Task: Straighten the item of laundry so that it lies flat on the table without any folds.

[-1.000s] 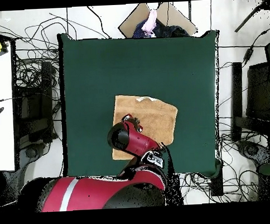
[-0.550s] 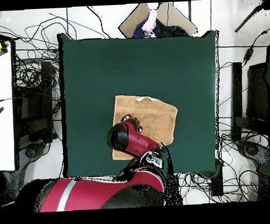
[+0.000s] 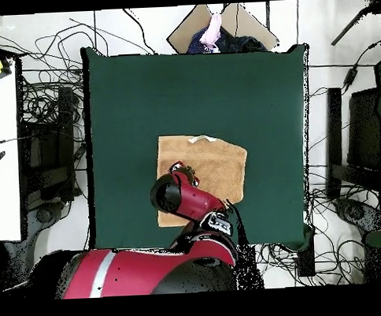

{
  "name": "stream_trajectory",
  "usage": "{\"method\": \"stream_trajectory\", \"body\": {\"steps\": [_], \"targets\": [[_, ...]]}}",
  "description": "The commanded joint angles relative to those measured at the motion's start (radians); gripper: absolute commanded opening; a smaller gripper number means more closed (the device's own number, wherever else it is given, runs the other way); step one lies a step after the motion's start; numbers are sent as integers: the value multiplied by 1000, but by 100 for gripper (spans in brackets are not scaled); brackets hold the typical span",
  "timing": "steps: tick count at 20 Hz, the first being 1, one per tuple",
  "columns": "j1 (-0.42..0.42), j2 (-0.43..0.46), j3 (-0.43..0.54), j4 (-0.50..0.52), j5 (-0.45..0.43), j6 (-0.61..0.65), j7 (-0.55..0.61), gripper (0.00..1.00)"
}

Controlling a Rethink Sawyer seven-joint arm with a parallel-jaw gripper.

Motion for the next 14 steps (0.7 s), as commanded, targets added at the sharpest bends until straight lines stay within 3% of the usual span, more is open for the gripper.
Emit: {"method": "stream_trajectory", "body": {"steps": [1,8,14], "targets": [[-68,32,177,2,-45,-102,222,0],[-185,4,293,26,-191,-218,246,0],[-191,-10,298,30,-189,-218,245,0]]}}
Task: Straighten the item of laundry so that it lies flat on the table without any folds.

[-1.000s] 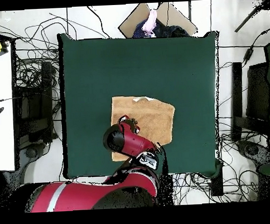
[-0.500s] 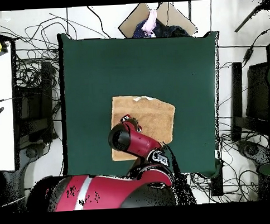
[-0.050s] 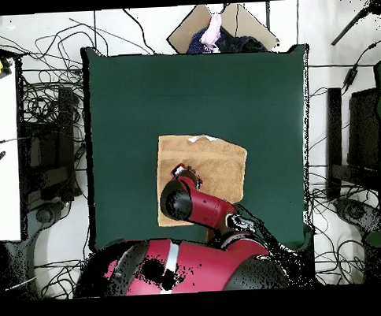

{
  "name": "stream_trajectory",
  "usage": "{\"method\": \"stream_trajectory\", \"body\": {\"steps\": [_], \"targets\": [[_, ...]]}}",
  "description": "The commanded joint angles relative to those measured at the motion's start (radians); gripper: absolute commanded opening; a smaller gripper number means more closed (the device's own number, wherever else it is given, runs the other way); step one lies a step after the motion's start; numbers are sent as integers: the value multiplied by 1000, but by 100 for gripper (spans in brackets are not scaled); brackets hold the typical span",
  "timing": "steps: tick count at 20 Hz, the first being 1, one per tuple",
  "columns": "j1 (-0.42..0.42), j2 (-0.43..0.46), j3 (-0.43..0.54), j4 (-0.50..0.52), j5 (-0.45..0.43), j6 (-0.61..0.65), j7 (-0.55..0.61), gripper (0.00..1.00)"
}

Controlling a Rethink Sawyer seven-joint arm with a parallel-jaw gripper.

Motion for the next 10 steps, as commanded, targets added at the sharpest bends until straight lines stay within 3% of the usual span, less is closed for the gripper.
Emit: {"method": "stream_trajectory", "body": {"steps": [1,5,10], "targets": [[-21,16,169,-35,-5,-81,243,0],[-1,6,151,-32,25,-66,230,0],[45,-79,103,6,76,14,218,0]]}}
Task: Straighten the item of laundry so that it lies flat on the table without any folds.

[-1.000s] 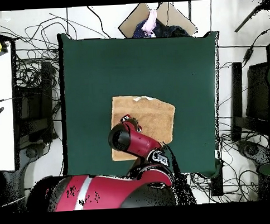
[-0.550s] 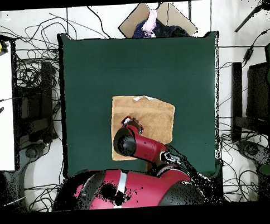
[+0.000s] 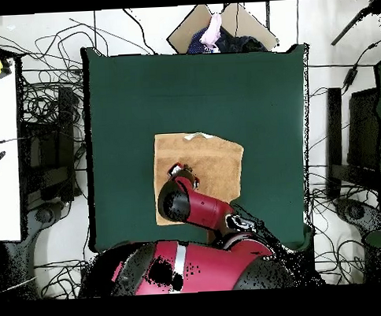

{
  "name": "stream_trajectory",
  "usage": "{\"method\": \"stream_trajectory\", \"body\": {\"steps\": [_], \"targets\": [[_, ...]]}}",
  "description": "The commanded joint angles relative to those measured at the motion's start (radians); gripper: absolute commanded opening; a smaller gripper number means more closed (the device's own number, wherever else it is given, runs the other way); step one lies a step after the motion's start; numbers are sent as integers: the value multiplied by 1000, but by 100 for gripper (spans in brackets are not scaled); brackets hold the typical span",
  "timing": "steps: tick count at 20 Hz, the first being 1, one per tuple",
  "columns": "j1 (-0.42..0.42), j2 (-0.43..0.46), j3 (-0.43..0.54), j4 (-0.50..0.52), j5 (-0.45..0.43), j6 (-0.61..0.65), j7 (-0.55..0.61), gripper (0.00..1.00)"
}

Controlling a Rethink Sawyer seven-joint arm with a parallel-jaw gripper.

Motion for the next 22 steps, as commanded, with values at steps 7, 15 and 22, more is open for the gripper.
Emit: {"method": "stream_trajectory", "body": {"steps": [7,15,22], "targets": [[45,-115,67,12,72,62,207,0],[-38,-133,156,25,9,30,219,0],[-60,-168,178,58,19,67,213,0]]}}
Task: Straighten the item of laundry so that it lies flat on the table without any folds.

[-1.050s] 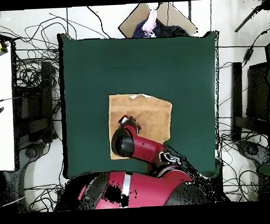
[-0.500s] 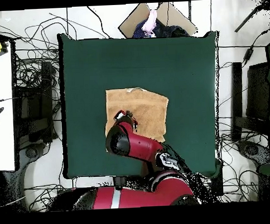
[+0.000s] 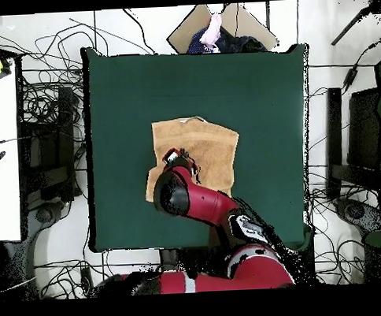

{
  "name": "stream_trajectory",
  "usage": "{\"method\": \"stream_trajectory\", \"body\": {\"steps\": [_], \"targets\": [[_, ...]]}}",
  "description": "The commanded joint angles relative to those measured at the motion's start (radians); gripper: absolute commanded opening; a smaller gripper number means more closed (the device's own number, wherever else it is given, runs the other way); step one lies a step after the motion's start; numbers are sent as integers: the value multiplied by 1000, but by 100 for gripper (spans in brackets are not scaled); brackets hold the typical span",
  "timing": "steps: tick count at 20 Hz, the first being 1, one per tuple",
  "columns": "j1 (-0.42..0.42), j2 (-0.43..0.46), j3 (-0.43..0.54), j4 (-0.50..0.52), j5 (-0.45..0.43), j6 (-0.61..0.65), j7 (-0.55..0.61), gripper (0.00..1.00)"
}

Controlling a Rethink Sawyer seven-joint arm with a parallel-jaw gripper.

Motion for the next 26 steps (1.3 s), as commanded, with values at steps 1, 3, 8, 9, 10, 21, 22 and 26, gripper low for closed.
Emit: {"method": "stream_trajectory", "body": {"steps": [1,3,8,9,10,21,22,26], "targets": [[-16,-34,99,36,12,71,206,0],[-1,-32,73,31,26,76,192,0],[56,29,-12,17,73,27,194,0],[63,37,-20,18,78,14,198,0],[76,45,-43,10,85,-5,193,0],[142,56,-107,18,140,-42,223,100],[141,56,-107,18,140,-42,223,100],[142,52,-109,25,145,-39,231,100]]}}
